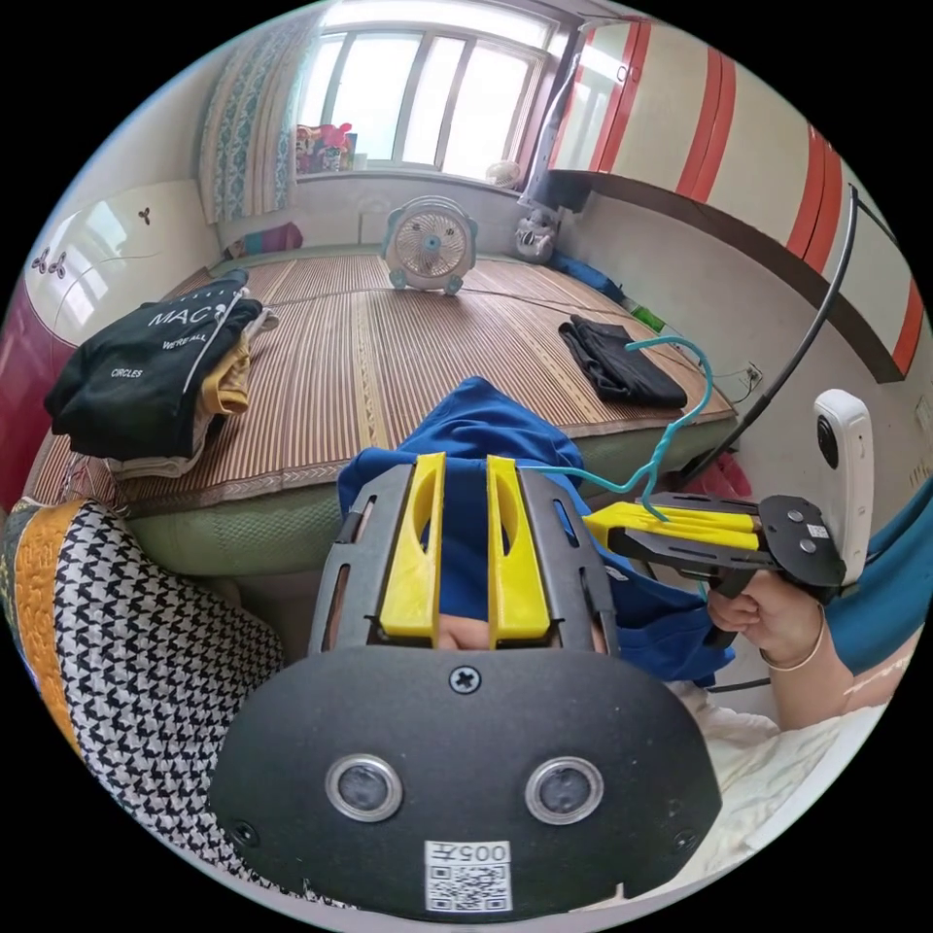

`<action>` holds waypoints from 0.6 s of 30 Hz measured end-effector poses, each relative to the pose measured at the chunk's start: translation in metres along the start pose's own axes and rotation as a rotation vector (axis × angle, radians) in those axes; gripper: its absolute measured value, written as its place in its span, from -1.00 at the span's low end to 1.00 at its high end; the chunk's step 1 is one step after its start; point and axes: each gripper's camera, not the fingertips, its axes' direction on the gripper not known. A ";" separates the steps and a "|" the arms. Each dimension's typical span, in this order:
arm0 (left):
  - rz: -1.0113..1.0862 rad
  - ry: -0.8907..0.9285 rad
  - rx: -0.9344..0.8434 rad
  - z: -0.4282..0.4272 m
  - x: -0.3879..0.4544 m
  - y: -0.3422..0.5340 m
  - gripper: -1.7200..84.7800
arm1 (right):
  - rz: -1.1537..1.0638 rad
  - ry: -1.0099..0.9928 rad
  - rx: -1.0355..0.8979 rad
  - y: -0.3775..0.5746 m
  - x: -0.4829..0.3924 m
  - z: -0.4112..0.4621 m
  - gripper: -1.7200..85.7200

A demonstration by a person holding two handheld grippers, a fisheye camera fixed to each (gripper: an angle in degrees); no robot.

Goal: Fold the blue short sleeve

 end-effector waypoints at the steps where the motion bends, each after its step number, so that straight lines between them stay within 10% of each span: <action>1: 0.012 0.009 0.012 -0.003 0.002 0.002 -0.78 | 0.000 0.000 0.000 0.000 0.000 -0.002 -1.00; 18: 0.043 0.019 0.031 -0.002 0.011 0.011 -0.91 | -0.080 -0.029 0.148 0.007 -0.022 -0.095 -0.91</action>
